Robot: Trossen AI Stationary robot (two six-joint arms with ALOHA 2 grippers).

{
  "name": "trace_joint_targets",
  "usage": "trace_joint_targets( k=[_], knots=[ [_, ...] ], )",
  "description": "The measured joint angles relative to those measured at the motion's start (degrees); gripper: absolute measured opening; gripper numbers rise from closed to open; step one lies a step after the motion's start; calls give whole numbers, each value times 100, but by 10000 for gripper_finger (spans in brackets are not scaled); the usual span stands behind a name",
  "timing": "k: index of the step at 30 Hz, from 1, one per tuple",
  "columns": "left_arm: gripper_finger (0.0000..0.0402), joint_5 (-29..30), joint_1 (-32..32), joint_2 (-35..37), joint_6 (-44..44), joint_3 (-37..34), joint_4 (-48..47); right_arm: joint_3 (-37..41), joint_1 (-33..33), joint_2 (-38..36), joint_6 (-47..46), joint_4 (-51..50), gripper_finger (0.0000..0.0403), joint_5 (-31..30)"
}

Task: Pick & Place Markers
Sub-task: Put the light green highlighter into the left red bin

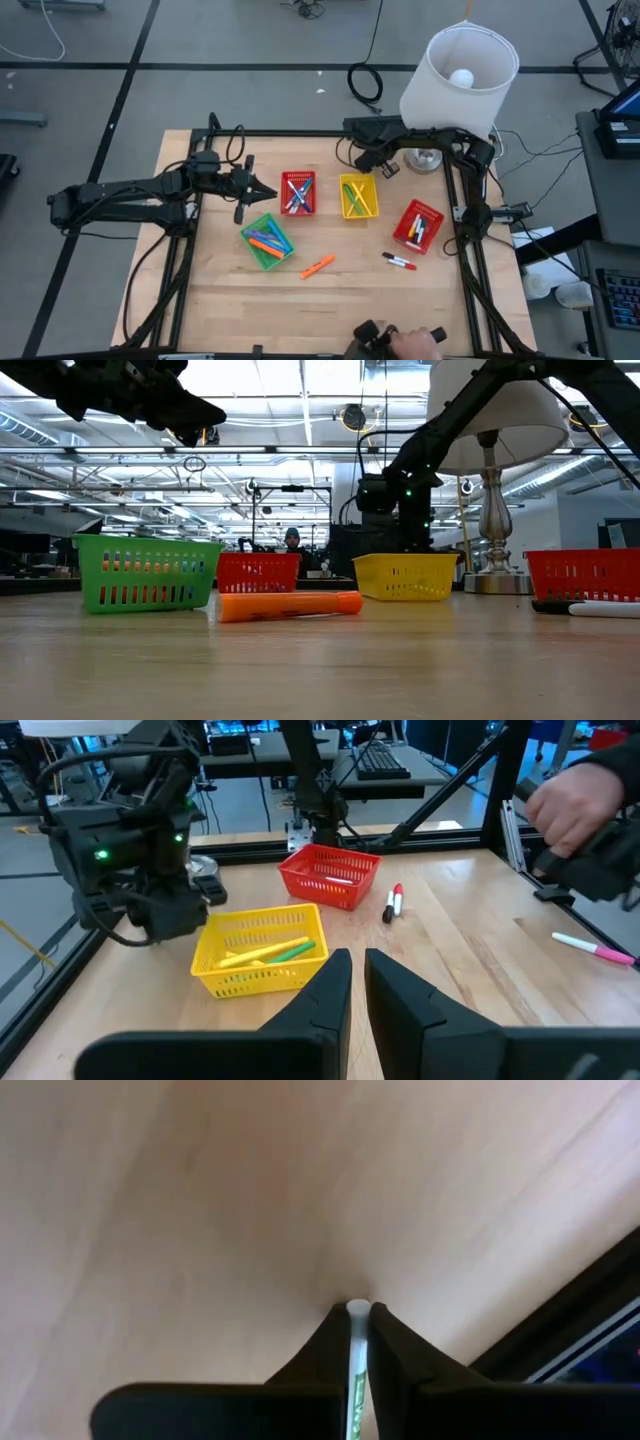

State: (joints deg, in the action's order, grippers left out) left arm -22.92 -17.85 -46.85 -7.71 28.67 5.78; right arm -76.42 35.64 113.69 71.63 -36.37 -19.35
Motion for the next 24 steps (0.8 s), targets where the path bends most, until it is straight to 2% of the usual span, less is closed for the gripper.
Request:
trace_joint_targets(
  k=[5,13,24],
  knots=[
    [42,-2,0,0,11,0,2,-87,-293,13,-13,170,7,-39],
    [42,-4,0,0,143,0,0,-651,-574,4,-43,235,0,-313],
    [42,-7,247,0,88,0,-3,-1073,-919,-6,-44,175,2,-308]
  ],
)
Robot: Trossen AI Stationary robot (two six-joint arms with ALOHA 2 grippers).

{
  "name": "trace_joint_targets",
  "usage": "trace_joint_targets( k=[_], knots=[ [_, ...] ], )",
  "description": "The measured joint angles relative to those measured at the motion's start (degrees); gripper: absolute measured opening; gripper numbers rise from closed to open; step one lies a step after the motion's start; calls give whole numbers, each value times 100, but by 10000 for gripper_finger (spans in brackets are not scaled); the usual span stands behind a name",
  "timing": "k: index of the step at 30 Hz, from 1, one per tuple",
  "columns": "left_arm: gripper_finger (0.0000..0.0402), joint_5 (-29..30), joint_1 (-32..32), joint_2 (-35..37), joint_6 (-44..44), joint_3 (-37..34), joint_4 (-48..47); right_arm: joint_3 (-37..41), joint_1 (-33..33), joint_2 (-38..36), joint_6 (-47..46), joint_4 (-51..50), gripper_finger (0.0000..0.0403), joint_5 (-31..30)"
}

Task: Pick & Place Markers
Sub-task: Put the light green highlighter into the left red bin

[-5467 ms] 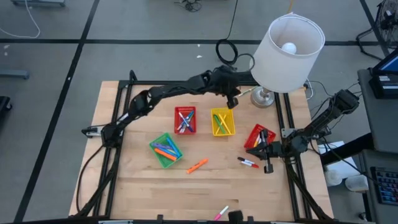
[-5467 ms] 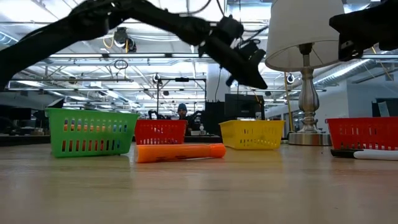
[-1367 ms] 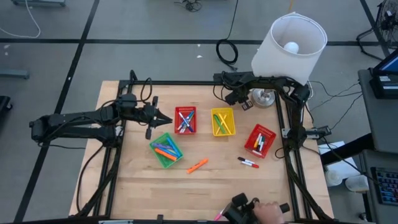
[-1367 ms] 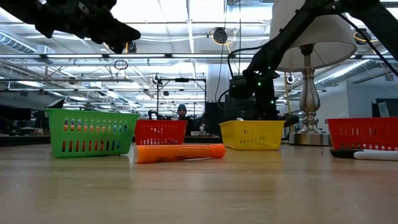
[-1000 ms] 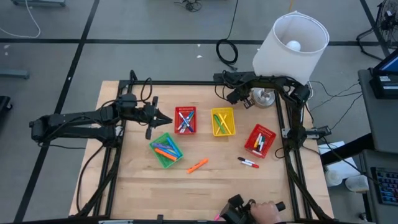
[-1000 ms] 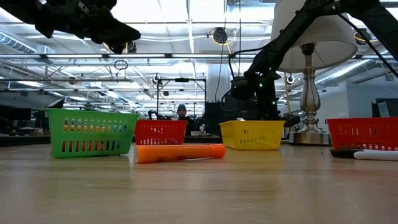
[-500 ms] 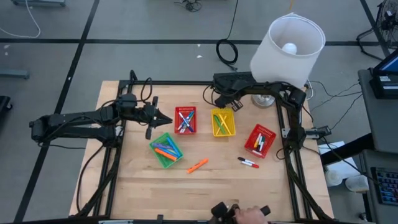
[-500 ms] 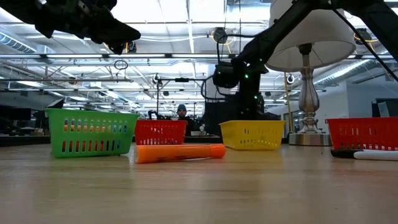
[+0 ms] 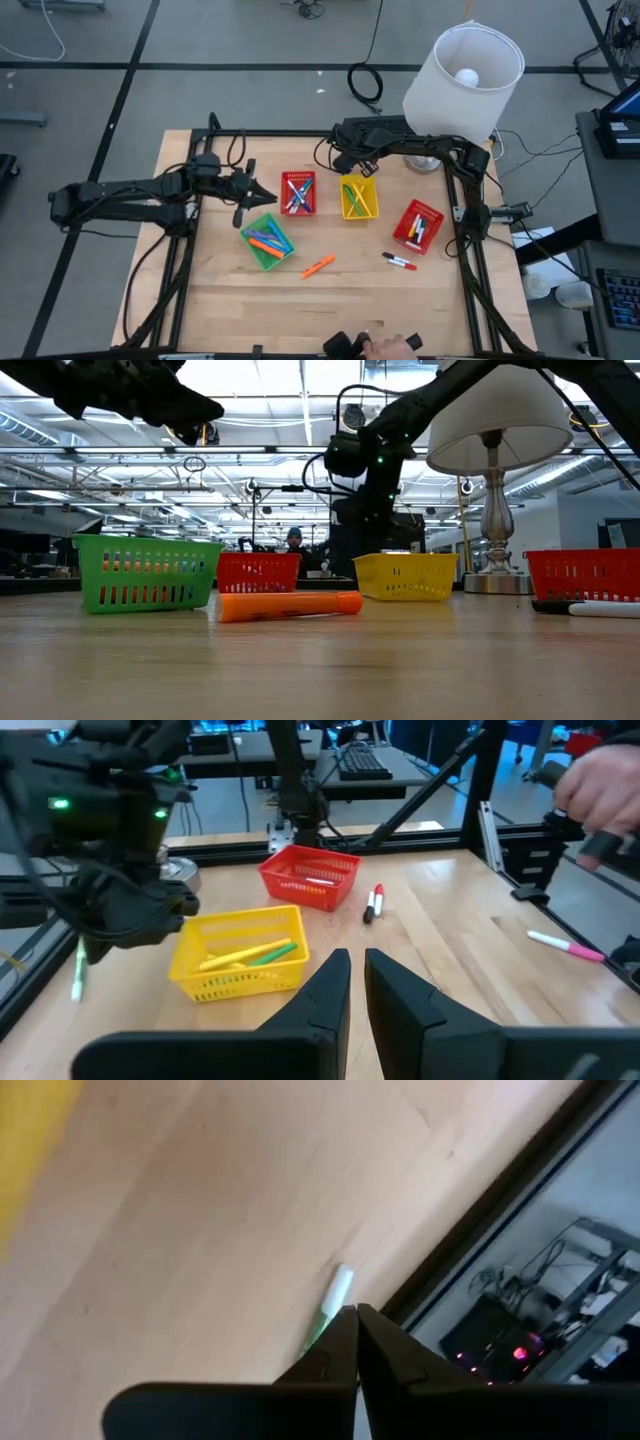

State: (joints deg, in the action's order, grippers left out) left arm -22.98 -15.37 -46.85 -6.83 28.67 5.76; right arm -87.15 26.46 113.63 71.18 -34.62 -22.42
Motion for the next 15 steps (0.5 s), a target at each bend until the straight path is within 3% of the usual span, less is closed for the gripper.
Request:
trace_joint_targets(
  k=[3,10,15],
  knots=[
    [42,4,91,0,-10,0,-6,-2,189,0,-119,-37,1,30],
    [42,7,159,0,-43,0,-13,-7,943,0,-892,-243,1,1129],
    [42,92,159,0,-95,0,-21,-6,1162,0,-1042,-338,27,1669]
  ],
)
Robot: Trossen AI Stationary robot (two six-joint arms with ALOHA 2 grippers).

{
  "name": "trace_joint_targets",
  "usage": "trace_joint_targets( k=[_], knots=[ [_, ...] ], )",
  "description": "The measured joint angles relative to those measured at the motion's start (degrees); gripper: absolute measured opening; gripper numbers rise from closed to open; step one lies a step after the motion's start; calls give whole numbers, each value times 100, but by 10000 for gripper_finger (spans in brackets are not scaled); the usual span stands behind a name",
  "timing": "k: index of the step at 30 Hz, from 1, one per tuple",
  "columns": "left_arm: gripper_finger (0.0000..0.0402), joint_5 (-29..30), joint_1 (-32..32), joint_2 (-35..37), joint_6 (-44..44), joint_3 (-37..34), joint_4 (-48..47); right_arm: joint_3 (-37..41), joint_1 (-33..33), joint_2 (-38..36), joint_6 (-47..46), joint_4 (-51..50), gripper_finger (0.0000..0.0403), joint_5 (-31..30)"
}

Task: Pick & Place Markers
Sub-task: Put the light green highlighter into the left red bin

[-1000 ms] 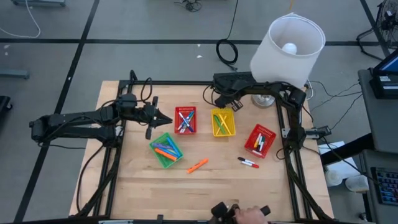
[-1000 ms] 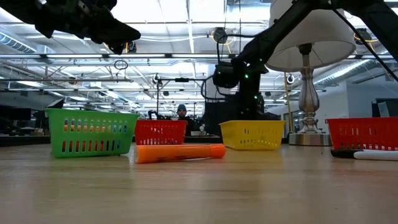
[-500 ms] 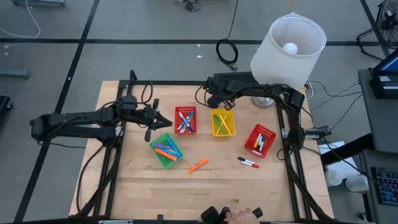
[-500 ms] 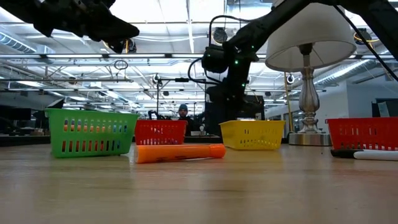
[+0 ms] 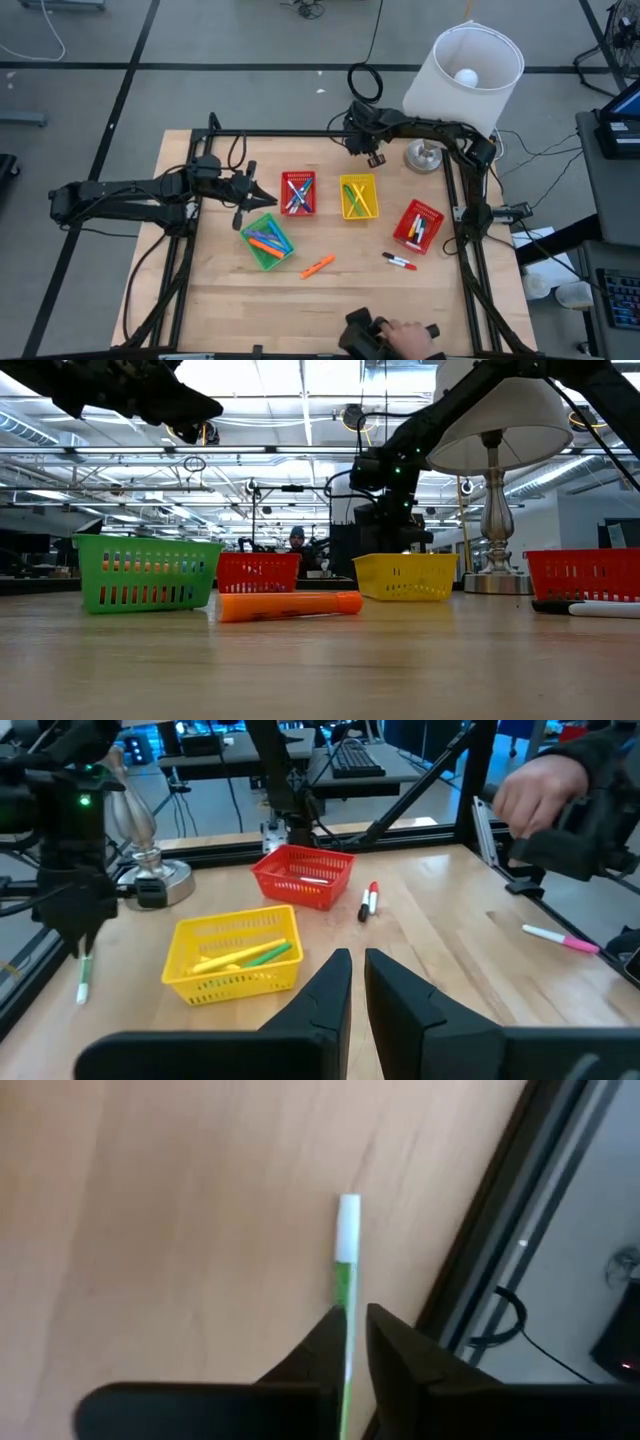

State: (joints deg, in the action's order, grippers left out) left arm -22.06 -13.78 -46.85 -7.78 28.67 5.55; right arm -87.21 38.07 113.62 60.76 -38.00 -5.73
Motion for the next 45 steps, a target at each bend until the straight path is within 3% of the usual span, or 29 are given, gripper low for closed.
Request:
trace_joint_targets(
  k=[9,13,21,27,45],
  knots=[
    [42,115,0,0,-81,0,-23,60,-29,0,152,52,119,135],
    [42,115,0,0,-104,0,-29,220,-25,0,249,340,141,113],
    [42,117,0,-1,-122,0,-145,729,-29,0,594,599,140,-330],
    [42,117,0,0,-122,0,-147,747,17,0,487,639,140,-9],
    [42,128,0,-2,-206,0,-147,722,156,627,659,272,122,8]
  ],
)
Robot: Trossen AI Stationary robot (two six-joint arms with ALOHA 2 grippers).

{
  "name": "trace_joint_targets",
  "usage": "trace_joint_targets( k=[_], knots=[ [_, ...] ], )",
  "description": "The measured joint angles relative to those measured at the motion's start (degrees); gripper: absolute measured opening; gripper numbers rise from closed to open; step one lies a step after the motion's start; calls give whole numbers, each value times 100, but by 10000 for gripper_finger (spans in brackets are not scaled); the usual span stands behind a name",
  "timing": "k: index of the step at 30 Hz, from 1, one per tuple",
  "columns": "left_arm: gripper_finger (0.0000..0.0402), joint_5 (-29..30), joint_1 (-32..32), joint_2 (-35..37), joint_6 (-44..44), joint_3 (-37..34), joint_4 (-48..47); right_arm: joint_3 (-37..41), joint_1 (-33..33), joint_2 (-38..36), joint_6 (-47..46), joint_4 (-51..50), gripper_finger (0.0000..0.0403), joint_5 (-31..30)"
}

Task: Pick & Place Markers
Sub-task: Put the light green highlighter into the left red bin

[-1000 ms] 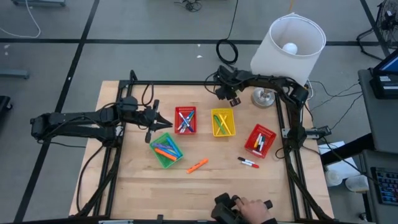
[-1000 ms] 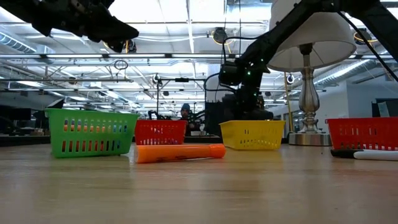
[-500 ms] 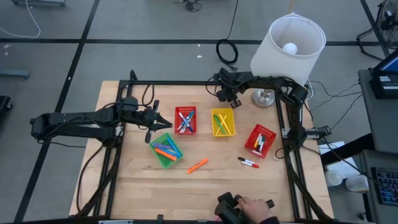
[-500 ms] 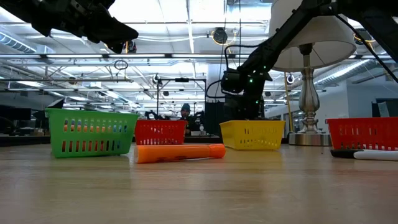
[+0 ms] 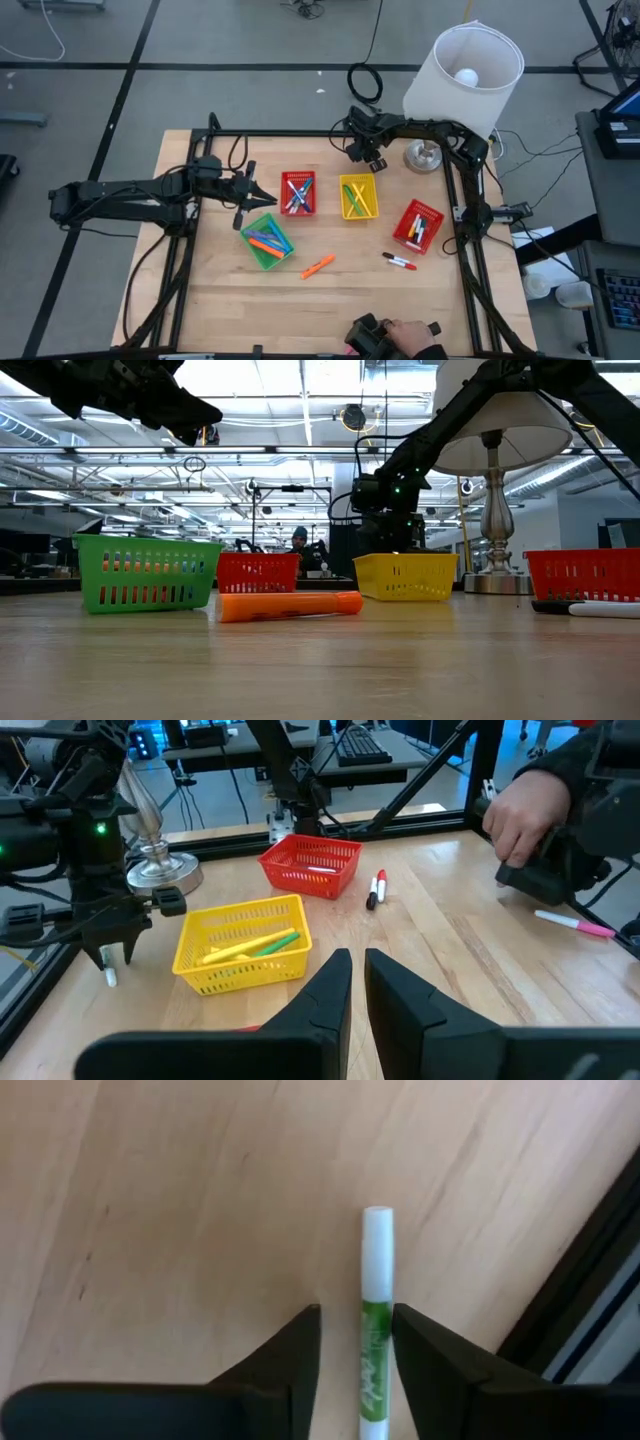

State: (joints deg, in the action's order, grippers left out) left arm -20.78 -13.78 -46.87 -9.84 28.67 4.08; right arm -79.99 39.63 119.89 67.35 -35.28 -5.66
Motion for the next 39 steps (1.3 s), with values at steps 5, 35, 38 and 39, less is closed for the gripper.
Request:
trace_joint_targets(
  k=[5,35,38,39],
  knots=[
    [42,0,0,2,-38,0,0,2,-77,9,28,-216,75,-208],
    [42,28,199,0,434,0,-6,-1026,-892,-225,-214,-158,6,-1211],
    [42,29,285,0,390,0,-6,-1114,-897,-221,-220,-339,4,-1230],
    [42,30,308,0,361,0,-4,-1115,-894,-221,-221,-388,4,-1226]
  ],
)
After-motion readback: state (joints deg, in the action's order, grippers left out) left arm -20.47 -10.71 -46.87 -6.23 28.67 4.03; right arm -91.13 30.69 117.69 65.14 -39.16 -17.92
